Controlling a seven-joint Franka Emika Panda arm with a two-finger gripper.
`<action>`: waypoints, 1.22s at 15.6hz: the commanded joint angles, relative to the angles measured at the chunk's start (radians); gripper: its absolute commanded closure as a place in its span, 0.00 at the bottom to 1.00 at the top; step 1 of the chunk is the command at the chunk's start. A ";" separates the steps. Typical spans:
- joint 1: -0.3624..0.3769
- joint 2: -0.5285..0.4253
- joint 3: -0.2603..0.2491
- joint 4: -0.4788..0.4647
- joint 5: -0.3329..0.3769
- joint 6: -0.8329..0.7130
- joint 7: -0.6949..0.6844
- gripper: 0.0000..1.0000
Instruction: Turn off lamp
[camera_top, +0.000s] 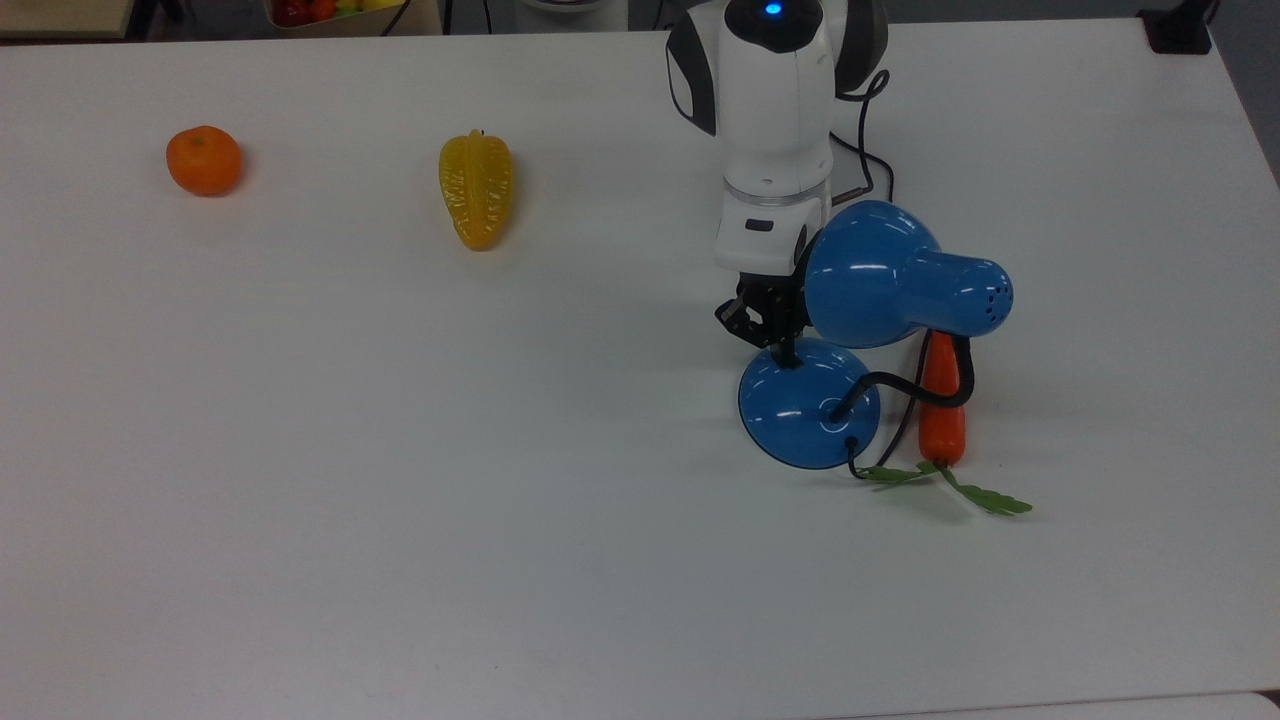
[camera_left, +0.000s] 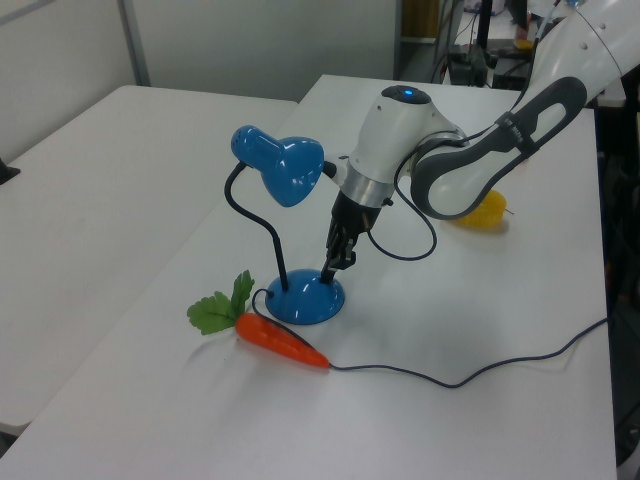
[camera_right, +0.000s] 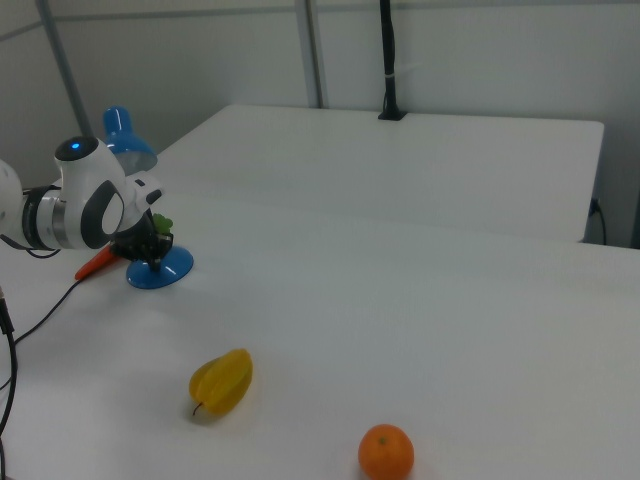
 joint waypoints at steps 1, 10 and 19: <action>0.003 0.000 0.000 -0.050 -0.022 0.008 0.006 1.00; -0.018 -0.132 0.000 -0.054 -0.022 -0.202 0.007 1.00; -0.066 -0.351 -0.013 -0.048 -0.005 -0.664 0.007 0.16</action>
